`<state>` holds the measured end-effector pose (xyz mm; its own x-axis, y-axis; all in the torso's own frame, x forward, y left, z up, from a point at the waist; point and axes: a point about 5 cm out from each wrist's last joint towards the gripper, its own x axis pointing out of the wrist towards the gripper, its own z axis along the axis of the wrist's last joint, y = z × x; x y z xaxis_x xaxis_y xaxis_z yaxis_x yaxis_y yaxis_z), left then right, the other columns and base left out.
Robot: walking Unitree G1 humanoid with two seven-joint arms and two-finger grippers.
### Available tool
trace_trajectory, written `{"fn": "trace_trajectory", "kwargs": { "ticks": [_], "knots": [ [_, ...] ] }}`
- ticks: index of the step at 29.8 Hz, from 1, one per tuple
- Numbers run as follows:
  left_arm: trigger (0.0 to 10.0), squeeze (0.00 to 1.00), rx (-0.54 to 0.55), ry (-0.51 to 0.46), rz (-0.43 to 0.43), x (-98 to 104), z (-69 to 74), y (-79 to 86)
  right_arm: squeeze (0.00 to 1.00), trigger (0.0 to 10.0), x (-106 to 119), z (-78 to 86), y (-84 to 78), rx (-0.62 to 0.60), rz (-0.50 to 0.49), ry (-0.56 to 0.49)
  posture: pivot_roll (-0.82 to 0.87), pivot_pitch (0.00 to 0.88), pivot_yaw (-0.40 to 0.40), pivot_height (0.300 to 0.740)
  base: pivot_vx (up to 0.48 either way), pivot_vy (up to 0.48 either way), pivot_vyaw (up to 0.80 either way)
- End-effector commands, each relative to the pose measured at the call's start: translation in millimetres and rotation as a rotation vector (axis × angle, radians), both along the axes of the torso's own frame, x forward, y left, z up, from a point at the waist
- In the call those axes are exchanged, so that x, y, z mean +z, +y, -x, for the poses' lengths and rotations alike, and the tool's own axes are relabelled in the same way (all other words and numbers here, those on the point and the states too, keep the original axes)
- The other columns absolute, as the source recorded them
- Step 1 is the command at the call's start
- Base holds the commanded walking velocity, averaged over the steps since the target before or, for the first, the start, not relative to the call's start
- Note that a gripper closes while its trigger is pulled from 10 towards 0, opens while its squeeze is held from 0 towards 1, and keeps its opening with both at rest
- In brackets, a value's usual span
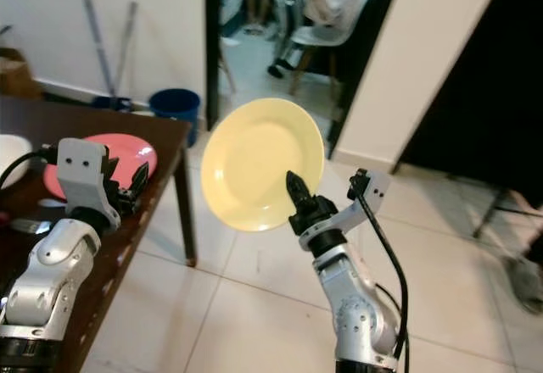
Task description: Setting the table
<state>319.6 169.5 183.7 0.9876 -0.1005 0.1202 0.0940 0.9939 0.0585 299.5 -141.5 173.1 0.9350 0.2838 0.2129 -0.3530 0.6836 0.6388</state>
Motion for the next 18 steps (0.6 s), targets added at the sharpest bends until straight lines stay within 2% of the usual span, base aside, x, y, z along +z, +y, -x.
{"fn": "trace_trajectory", "kwargs": {
  "ticks": [1, 18],
  "knots": [
    [10.0, 0.00, 0.006, 0.012, -0.006, -3.9, 0.3, 0.4, 0.00, 10.0, 1.2, 0.2, -1.4, -0.005, -0.006, -0.005, -0.05, 0.000, 0.031, 0.740, 0.000, 0.000, -0.80],
    [10.0, 0.00, 0.002, 0.014, -0.005, -5.1, 0.3, -0.1, 0.00, 10.0, 1.0, -0.4, -0.4, 0.002, -0.001, -0.004, -0.05, 0.000, 0.028, 0.740, 0.000, 0.000, -0.80]
  ]
}}
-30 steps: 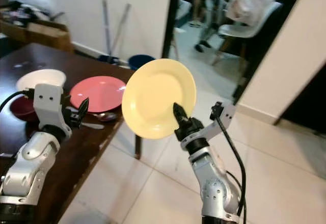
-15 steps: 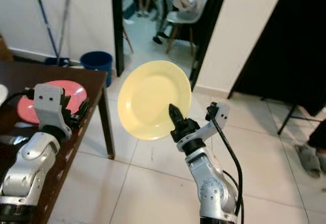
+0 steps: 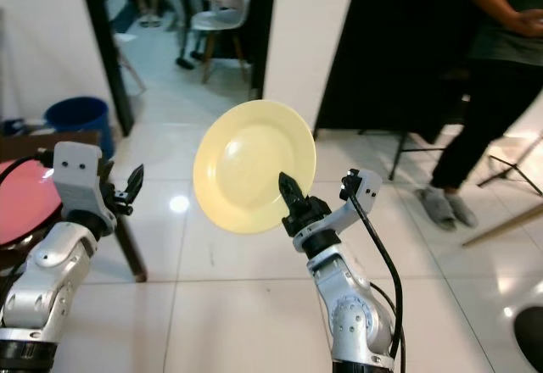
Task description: Setting the table
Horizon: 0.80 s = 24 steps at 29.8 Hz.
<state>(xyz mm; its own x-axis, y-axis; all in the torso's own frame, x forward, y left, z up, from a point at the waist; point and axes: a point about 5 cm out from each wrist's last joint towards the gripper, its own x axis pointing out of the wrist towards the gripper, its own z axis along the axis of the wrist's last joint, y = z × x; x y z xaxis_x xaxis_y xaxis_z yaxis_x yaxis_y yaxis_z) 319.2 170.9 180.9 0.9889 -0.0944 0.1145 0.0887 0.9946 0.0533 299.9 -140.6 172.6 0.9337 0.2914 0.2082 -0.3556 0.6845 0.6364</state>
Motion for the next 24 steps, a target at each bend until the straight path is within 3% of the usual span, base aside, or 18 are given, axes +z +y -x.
{"fn": "trace_trajectory", "kwargs": {
  "ticks": [1, 24],
  "knots": [
    [10.0, 0.00, -0.004, 0.008, -0.010, -2.4, -0.1, -1.4, 0.00, 10.0, 1.5, 0.0, -1.3, -0.005, -0.006, -0.007, -0.05, 0.000, 0.028, 0.740, 0.000, 0.000, -0.80],
    [10.0, 0.00, -0.006, 0.008, -0.008, -3.3, -0.3, -2.4, 0.00, 10.0, 0.7, 0.7, -0.4, 0.002, -0.003, -0.004, -0.05, 0.000, 0.027, 0.740, 0.000, 0.000, -0.80]
  ]
}}
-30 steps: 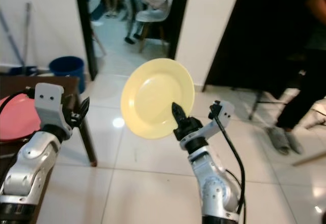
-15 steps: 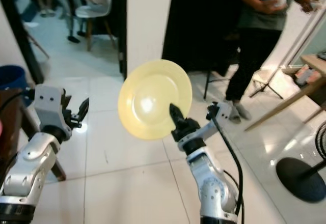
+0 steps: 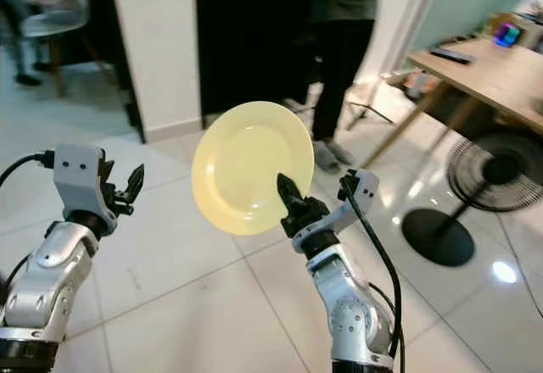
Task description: Setting the table
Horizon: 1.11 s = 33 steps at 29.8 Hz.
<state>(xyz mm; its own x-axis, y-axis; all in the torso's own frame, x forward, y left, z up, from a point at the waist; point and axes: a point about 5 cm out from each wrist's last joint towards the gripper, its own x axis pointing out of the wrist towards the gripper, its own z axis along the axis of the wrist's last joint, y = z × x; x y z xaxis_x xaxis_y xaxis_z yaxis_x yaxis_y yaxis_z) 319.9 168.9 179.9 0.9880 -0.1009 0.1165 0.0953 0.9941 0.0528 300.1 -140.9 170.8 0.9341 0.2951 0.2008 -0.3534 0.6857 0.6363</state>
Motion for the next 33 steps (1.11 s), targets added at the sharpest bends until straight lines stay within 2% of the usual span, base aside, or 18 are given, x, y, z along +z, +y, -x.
{"fn": "trace_trajectory", "kwargs": {
  "ticks": [1, 10, 15, 33],
  "knots": [
    [10.0, 0.00, 0.000, 0.010, -0.009, -2.3, 0.4, -0.4, 0.00, 10.0, 2.5, 0.9, -0.1, -0.001, -0.007, -0.010, -0.05, 0.000, 0.027, 0.740, 0.000, 0.000, -0.80],
    [10.0, 0.00, 0.005, 0.018, 0.003, -3.9, 0.7, -0.5, 0.00, 10.0, 2.4, 1.0, -0.4, 0.000, -0.007, -0.009, -0.05, 0.000, 0.025, 0.740, 0.000, 0.000, -0.80],
    [10.0, 0.00, 0.010, 0.038, 0.050, -6.6, 0.9, -1.1, 0.00, 10.0, 2.3, 1.2, -0.5, 0.001, -0.006, -0.008, -0.05, 0.000, 0.023, 0.740, 0.000, 0.000, -0.80],
    [10.0, 0.00, 0.019, 0.053, 0.060, -8.0, 0.9, -1.6, 0.00, 10.0, 2.1, 1.4, 0.2, 0.003, -0.007, -0.004, -0.05, 0.000, 0.021, 0.740, 0.000, 0.000, -0.80]
  ]
}}
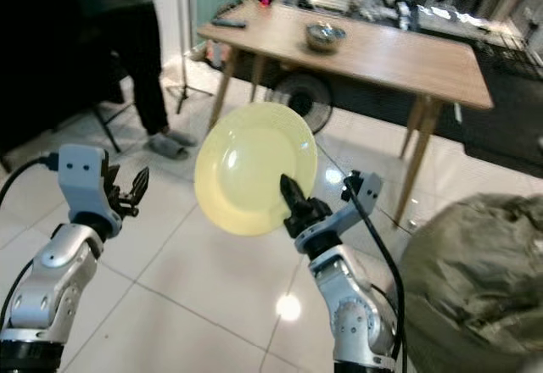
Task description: Setting the table
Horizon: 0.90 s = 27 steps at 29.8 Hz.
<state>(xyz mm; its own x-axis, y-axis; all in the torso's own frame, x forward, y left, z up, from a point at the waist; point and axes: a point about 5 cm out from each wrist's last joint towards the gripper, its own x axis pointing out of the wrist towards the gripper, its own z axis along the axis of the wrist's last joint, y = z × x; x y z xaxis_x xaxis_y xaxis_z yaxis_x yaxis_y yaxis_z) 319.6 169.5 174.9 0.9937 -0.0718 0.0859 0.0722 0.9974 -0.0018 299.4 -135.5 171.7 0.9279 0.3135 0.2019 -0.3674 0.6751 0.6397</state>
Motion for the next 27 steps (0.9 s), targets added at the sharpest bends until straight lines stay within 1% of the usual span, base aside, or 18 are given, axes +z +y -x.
{"fn": "trace_trajectory", "kwargs": {
  "ticks": [1, 16, 18, 25, 27],
  "knots": [
    [10.0, 0.00, -0.005, 0.018, 0.009, -3.2, 0.5, -2.2, 0.00, 10.0, 1.2, 0.8, -5.1, -0.018, -0.002, -0.004, -0.05, 0.000, 0.022, 0.740, 0.000, 0.000, -0.80],
    [10.0, 0.00, 0.023, 0.022, -0.002, -4.2, -0.4, -0.6, 0.00, 10.0, 0.6, 0.7, -5.2, -0.022, 0.007, -0.004, -0.04, 0.000, 0.022, 0.740, 0.000, 0.000, -0.80],
    [10.0, 0.00, 0.050, 0.023, -0.014, -5.7, -0.8, 1.7, 0.00, 10.0, 0.8, 0.2, -5.1, -0.029, 0.067, -0.017, -0.04, 0.000, 0.023, 0.740, 0.371, 0.000, 0.00],
    [10.0, 0.00, 0.076, 0.035, -0.025, -8.2, -1.8, 5.2, 0.00, 10.0, 3.8, -1.5, -8.0, -0.047, 0.065, -0.025, -0.04, 0.000, 0.022, 0.740, 0.464, 0.000, 0.00],
    [10.0, 0.00, 0.081, 0.035, -0.027, -7.9, -2.1, 6.5, 0.00, 10.0, 5.4, -3.0, -12.2, -0.064, 0.057, -0.028, -0.04, 0.000, 0.022, 0.740, 0.480, 0.000, 0.00]
  ]
}}
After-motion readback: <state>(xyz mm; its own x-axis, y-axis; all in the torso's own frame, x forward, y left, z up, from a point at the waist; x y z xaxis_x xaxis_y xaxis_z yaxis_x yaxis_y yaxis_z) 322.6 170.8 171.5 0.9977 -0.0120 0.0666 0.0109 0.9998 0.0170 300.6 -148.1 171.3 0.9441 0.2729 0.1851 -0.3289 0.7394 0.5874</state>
